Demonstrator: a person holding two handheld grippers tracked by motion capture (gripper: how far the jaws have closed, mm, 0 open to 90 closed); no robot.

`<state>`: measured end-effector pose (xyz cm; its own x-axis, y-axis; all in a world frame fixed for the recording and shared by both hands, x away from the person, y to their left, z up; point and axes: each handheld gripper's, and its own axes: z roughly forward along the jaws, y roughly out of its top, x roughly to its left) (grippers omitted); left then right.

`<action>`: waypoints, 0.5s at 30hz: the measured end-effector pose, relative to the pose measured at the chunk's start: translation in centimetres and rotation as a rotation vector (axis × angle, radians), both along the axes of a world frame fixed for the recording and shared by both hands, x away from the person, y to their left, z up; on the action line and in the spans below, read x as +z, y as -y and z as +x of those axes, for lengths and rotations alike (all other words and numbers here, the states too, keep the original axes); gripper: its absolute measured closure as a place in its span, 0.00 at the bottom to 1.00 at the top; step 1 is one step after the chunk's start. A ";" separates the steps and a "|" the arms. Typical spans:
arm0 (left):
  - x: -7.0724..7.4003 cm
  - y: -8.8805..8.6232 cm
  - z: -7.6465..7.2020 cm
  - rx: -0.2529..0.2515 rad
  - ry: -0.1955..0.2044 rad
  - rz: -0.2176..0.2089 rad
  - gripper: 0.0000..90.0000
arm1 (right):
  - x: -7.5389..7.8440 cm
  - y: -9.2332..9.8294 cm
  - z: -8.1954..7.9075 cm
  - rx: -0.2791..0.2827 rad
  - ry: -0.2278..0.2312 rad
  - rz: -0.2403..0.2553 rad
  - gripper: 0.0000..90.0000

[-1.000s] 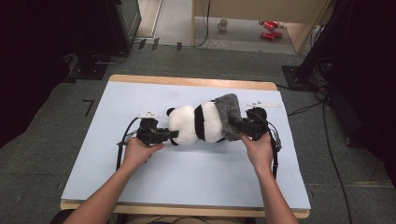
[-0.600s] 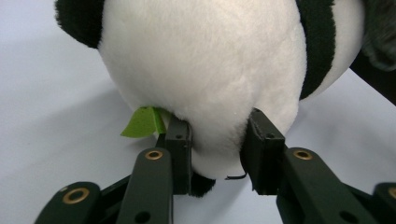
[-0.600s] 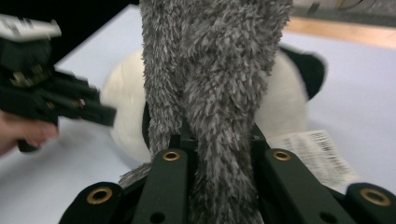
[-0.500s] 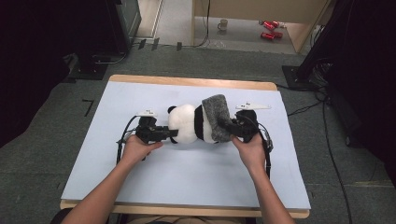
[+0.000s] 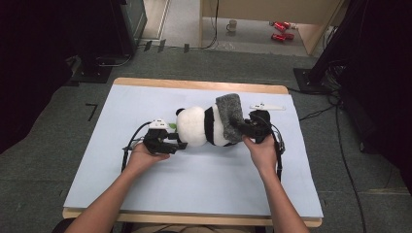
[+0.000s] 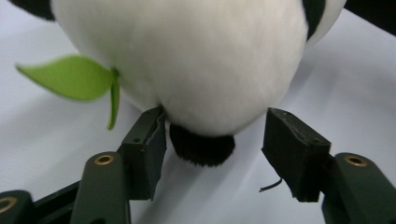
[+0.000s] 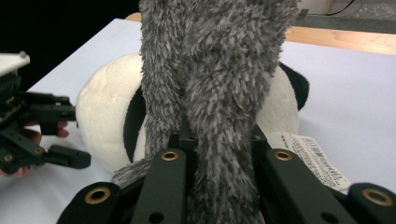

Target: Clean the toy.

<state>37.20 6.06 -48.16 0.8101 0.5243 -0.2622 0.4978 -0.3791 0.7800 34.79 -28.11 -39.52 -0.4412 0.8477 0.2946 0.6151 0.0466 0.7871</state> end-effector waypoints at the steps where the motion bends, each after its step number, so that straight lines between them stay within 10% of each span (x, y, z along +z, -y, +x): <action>1: -0.2 0.0 0.1 0.000 -0.005 0.001 0.45 | 0.0 0.0 0.1 -0.003 -0.001 0.004 0.86; 15: -0.8 0.8 0.5 0.042 -0.077 -0.065 0.78 | 1.2 -0.5 -0.1 0.005 0.003 0.057 0.86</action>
<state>37.72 5.29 -49.01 0.7638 0.5376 -0.3573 0.5716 -0.3061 0.7613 34.65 -27.62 -38.32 -0.4467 0.8273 0.3406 0.6122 0.0050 0.7907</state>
